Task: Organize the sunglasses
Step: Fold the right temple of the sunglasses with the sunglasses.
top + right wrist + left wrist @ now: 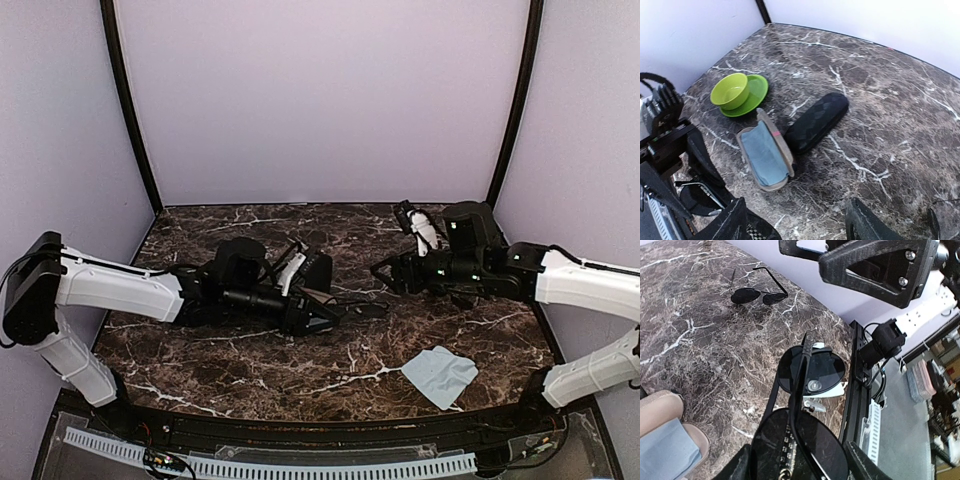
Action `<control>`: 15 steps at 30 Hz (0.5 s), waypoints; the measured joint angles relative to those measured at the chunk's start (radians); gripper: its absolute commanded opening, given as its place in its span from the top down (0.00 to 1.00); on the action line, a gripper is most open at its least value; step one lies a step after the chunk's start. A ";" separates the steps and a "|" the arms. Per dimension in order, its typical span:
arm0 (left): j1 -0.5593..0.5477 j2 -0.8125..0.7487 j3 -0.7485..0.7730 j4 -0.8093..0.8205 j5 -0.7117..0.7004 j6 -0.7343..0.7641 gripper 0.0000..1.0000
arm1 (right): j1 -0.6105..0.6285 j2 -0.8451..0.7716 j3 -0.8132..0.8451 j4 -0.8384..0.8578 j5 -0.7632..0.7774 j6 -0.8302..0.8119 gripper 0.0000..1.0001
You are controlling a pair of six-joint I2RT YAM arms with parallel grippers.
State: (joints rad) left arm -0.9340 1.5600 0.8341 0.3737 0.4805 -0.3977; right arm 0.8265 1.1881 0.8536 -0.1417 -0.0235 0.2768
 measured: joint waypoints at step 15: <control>0.059 -0.026 -0.005 -0.095 0.105 -0.151 0.62 | 0.000 0.035 0.039 -0.103 -0.299 -0.168 0.25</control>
State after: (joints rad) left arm -0.8753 1.5345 0.8288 0.2783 0.5850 -0.5488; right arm 0.8265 1.2232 0.8925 -0.2451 -0.3222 0.1085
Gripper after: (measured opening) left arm 0.573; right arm 0.741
